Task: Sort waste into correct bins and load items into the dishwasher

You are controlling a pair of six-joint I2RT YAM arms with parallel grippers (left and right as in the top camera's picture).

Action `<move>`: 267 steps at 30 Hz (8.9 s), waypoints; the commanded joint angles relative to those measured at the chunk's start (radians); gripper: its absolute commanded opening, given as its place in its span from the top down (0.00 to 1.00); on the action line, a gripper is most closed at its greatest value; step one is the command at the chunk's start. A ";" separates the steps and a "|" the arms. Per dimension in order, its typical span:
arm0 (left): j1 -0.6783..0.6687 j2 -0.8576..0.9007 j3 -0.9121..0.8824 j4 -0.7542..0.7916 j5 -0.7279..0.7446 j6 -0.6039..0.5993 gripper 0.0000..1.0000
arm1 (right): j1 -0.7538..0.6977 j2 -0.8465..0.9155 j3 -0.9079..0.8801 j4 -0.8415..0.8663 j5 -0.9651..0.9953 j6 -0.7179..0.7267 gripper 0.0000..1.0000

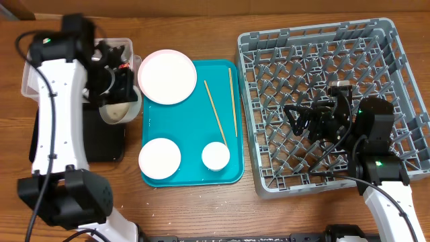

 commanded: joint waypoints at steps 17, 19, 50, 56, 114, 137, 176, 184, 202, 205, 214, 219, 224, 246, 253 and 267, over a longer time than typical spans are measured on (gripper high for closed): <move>0.769 -0.018 -0.692 0.433 1.160 0.373 0.96 | -0.008 -0.003 0.026 -0.036 -0.010 0.003 0.00; 0.792 -0.018 -0.705 0.446 1.206 0.373 0.96 | -0.007 -0.003 0.026 -0.037 -0.010 0.003 0.00; 0.672 -0.026 -0.668 0.676 1.194 0.011 0.96 | -0.007 -0.003 0.026 -0.036 -0.010 0.003 0.00; 0.473 -0.100 -0.578 0.675 1.081 0.024 0.96 | -0.008 -0.003 0.026 -0.036 -0.010 0.003 0.00; -0.671 0.130 -0.429 0.328 -0.134 -0.178 0.96 | -0.008 0.020 0.026 -0.035 -0.006 0.003 0.00; -0.286 0.038 -0.092 -0.011 0.940 0.449 0.96 | 0.195 0.091 0.026 0.475 -0.375 0.357 0.00; -0.242 0.038 -0.092 -0.008 0.806 0.444 0.62 | 0.279 0.306 0.026 0.932 -0.494 0.516 0.38; -0.194 0.038 -0.092 0.243 0.306 0.128 0.60 | 0.137 0.296 0.027 0.581 -0.373 0.385 0.38; -0.200 0.038 -0.092 0.336 -0.039 -0.058 0.59 | 0.432 0.119 0.459 -0.720 0.531 0.264 0.30; -0.201 0.038 -0.093 0.335 -0.039 -0.058 0.60 | 0.462 0.183 0.459 -0.851 0.584 0.312 0.31; -0.203 0.038 -0.093 0.332 -0.039 -0.058 0.60 | 0.463 0.248 0.459 -1.025 0.578 0.342 0.36; -0.206 0.038 -0.093 0.332 -0.040 -0.058 0.60 | 0.470 0.248 0.458 -1.038 0.533 0.341 0.36; -0.208 0.038 -0.093 0.332 -0.039 -0.058 0.59 | 0.515 0.250 0.439 -1.028 0.534 0.365 0.35; -0.195 0.037 0.006 0.289 -0.037 -0.083 0.53 | 0.528 0.304 0.573 -0.720 0.456 0.345 0.20; -0.151 0.035 0.309 0.124 -0.190 -0.084 0.20 | 0.627 0.491 0.578 -0.377 0.446 0.455 0.24; -0.115 0.042 0.373 0.097 -0.246 -0.083 0.00 | 0.676 0.862 0.579 -0.293 0.492 0.765 0.52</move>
